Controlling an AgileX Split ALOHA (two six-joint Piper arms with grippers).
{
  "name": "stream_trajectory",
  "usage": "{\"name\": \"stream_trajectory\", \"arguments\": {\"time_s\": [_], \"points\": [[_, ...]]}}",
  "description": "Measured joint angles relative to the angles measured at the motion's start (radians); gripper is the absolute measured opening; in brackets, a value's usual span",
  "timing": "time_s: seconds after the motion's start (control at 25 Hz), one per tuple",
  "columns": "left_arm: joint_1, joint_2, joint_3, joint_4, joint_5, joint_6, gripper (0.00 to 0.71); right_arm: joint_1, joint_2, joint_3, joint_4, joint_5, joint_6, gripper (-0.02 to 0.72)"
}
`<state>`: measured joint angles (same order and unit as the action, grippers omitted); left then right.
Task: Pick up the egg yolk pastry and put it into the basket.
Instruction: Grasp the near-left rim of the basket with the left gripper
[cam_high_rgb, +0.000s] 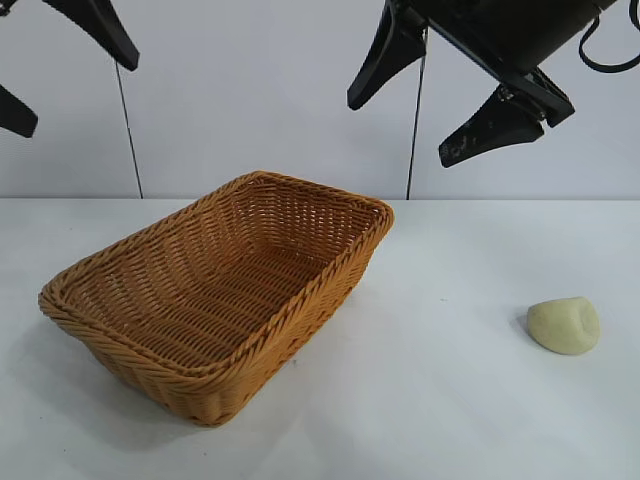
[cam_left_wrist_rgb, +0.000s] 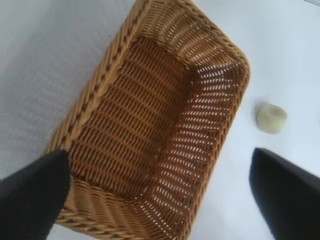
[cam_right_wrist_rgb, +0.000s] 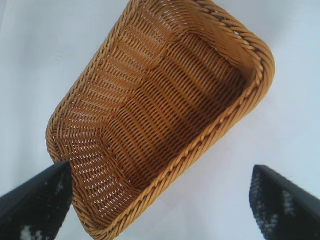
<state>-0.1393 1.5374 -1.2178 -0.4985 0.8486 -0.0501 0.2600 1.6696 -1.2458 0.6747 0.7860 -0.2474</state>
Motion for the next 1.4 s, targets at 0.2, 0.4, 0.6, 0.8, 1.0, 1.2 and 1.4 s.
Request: {"name": "stream_trajectory", "arguments": {"time_s": [0.2, 0.4, 0.6, 0.8, 1.0, 1.2, 1.4], "points": [[-0.062, -0.087, 0.125, 0.125, -0.009, -0.269, 0.695, 0.000, 0.000, 0.000, 0.000, 0.000, 0.000, 0.686], [-0.169, -0.176, 0.241, 0.247, -0.074, -0.555, 0.695, 0.000, 0.000, 0.000, 0.000, 0.000, 0.000, 0.686], [-0.263, -0.179, 0.293, 0.337, -0.151, -0.848, 0.695, 0.000, 0.000, 0.000, 0.000, 0.000, 0.000, 0.686], [-0.269, -0.135, 0.303, 0.432, -0.177, -1.014, 0.695, 0.000, 0.000, 0.000, 0.000, 0.002, 0.000, 0.686], [-0.269, -0.056, 0.304, 0.476, -0.179, -1.126, 0.695, 0.000, 0.000, 0.000, 0.000, 0.003, 0.000, 0.686], [-0.269, 0.042, 0.304, 0.465, -0.206, -1.169, 0.695, 0.000, 0.000, 0.000, 0.000, 0.003, 0.000, 0.686], [-0.269, 0.148, 0.305, 0.405, -0.267, -1.177, 0.695, 0.000, 0.000, 0.000, 0.000, 0.003, 0.000, 0.686]]}}
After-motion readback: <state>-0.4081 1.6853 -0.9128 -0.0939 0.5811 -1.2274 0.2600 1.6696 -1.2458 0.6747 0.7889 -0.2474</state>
